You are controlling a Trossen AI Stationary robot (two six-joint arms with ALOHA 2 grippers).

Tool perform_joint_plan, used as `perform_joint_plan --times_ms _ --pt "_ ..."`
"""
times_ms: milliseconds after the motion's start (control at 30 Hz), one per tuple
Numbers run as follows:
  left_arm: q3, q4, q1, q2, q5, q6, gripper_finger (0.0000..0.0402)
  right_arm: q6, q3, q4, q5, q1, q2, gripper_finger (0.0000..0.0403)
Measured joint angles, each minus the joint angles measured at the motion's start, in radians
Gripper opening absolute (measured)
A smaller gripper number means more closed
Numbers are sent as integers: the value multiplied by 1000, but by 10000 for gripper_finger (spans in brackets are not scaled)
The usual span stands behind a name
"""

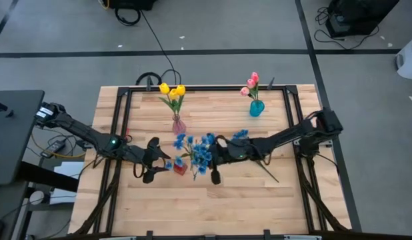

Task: Sort flowers into vase by color
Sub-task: Put the left blue flowers into the red vase

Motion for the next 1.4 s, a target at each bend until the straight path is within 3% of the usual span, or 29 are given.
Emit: perform_joint_plan --times_ms 500,800,1233,1400 --pt "-13 121 -15 194 -40 1 255 -154 234 -53 -15 -45 183 16" --pt "-13 180 -52 287 -145 21 255 -131 244 -91 -63 -85 185 16" --pt "-12 284 -52 397 -195 17 255 -50 243 -106 -116 -95 269 17" --pt "-13 293 -52 397 -201 16 255 -48 244 -150 -111 -91 280 45"
